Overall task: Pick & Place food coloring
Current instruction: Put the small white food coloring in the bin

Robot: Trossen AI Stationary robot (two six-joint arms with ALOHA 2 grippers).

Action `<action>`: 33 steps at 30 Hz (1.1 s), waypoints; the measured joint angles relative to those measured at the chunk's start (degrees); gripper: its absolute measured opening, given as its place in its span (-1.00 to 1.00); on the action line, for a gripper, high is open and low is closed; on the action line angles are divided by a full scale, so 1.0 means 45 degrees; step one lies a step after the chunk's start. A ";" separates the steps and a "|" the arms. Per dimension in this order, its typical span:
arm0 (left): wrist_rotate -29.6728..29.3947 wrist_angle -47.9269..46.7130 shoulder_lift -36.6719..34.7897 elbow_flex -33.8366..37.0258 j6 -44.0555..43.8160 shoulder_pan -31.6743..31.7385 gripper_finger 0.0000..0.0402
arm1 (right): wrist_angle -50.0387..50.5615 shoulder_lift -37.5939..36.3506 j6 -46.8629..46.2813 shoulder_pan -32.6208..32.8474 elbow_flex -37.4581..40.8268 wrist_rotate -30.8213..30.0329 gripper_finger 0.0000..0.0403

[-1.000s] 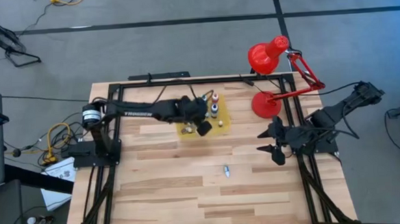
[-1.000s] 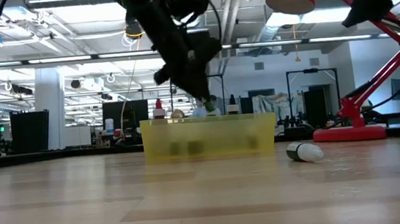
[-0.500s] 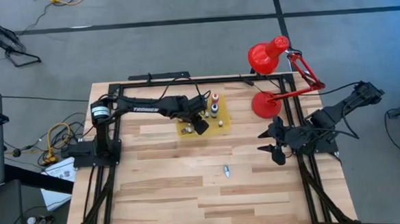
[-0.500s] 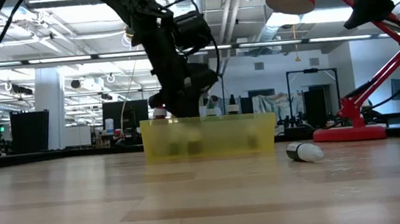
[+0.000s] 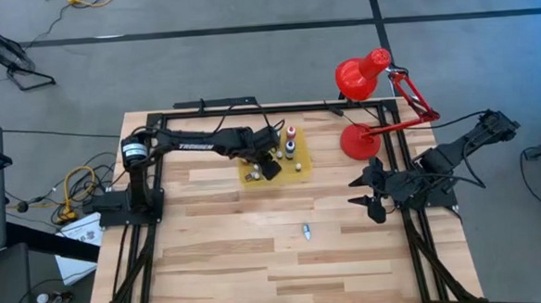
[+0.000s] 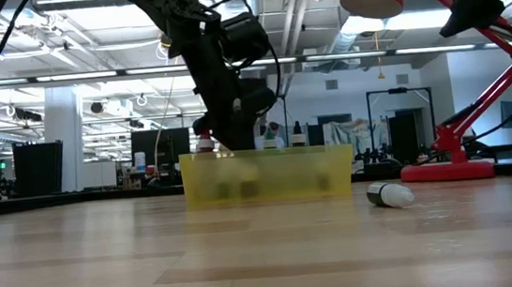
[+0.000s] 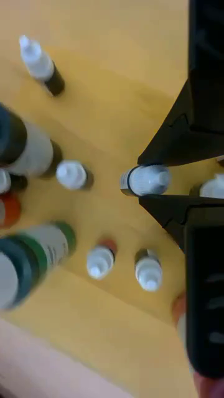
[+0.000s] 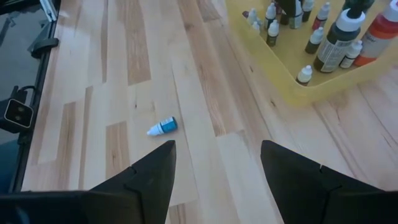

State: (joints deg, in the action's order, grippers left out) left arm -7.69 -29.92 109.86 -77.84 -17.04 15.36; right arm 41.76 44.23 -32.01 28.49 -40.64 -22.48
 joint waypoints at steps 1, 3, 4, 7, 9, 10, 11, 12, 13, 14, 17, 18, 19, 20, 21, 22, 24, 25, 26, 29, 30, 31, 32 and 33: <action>-0.0007 -0.0075 0.0000 0.0000 0.0052 0.0059 -0.71 | 0.0000 0.0000 0.0000 0.0000 0.0000 -0.0004 0.12; -0.0017 -0.0149 0.0000 0.0000 0.0256 0.0135 -0.71 | 0.0000 0.0000 0.0002 0.0000 0.0000 -0.0005 0.12; -0.0031 -0.0149 0.0000 0.0000 0.0400 0.0150 -0.71 | 0.0000 0.0000 0.0004 0.0000 0.0000 -0.0017 0.12; -0.0074 -0.0157 0.0000 -0.0014 0.1022 0.0147 -0.71 | -0.0002 0.0000 0.0005 0.0000 0.0000 -0.0029 0.12; -0.0076 -0.0378 0.0000 -0.0156 0.1173 0.0071 -0.71 | 0.0000 0.0000 0.0000 0.0000 0.0000 -0.0029 0.12; -0.0081 -0.0472 0.0000 -0.0269 0.1204 0.0015 -0.71 | 0.0000 0.0000 0.0005 0.0000 0.0000 -0.0029 0.12; -0.0114 -0.0543 0.0000 -0.0385 0.1329 -0.0025 -0.71 | -0.0004 0.0000 0.0005 0.0000 0.0000 -0.0029 0.12; -0.0119 -0.0625 0.0000 -0.0501 0.1524 -0.0083 -0.71 | 0.0000 0.0000 0.0005 0.0000 0.0000 -0.0029 0.12; -0.0130 -0.0823 0.0000 -0.0671 0.1684 -0.0148 -0.71 | 0.0000 0.0000 0.0010 0.0000 0.0000 -0.0029 0.12; -0.0153 -0.1073 0.0000 -0.0876 0.1789 -0.0205 -0.71 | 0.0000 0.0000 0.0021 0.0000 0.0000 -0.0029 0.12; -0.0294 -0.1404 -0.0016 -0.1566 0.2260 -0.0349 -0.71 | 0.0000 0.0000 0.0093 0.0000 0.0000 -0.0029 0.12; -0.0308 -0.1481 -0.0019 -0.1732 0.2393 -0.0360 -0.71 | 0.0000 0.0000 0.0107 0.0000 0.0000 -0.0029 0.12; -0.0304 -0.1555 -0.0022 -0.1853 0.2507 -0.0355 -0.71 | 0.0000 0.0000 0.0107 0.0000 0.0000 -0.0029 0.12; -0.0266 -0.1587 -0.0019 -0.1922 0.2579 -0.0346 -0.71 | 0.0000 0.0000 0.0110 0.0000 0.0000 -0.0029 0.12; -0.0158 -0.1578 -0.0019 -0.1961 0.2600 -0.0303 -0.71 | 0.0000 0.0000 0.0107 0.0000 0.0000 -0.0029 0.12; -0.0059 -0.1587 -0.0019 -0.1984 0.2604 -0.0248 -0.71 | -0.0001 0.0000 0.0108 0.0000 0.0000 -0.0029 0.12; -0.0051 -0.1684 -0.0019 -0.1987 0.2546 -0.0141 -0.71 | 0.0000 0.0000 0.0107 0.0000 0.0000 -0.0029 0.12; -0.0050 -0.1802 -0.0010 -0.1987 0.2503 -0.0089 -0.71 | -0.0004 0.0000 0.0107 0.0000 0.0000 -0.0029 0.12; -0.0056 -0.1821 0.0091 -0.1998 0.2484 -0.0060 -0.71 | -0.0005 0.0000 0.0107 0.0000 0.0000 -0.0034 0.12; 0.0033 -0.2026 0.0386 -0.1991 0.2459 0.0075 -0.71 | -0.0013 0.0008 0.0109 -0.0004 0.0000 -0.0092 0.12; 0.0112 -0.1970 0.0525 -0.2003 0.2459 0.0087 -0.71 | -0.0029 0.0032 0.0107 -0.0003 0.0000 -0.0097 0.12; 0.0257 -0.1970 0.0641 -0.2000 0.2466 0.0145 -0.71 | -0.0036 0.0070 0.0112 -0.0003 0.0000 -0.0097 0.12; 0.0311 -0.2080 0.0770 -0.1997 0.2481 0.0175 -0.71 | -0.0036 0.0115 0.0112 0.0000 0.0000 -0.0097 0.12; 0.0275 -0.2203 0.0918 -0.2031 0.2499 0.0179 -0.71 | -0.0039 0.0176 0.0112 0.0000 0.0000 -0.0107 0.12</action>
State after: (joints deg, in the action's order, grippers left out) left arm -6.46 -39.83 113.99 -86.98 -5.80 16.16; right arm 41.58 45.02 -31.51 28.49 -40.64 -22.96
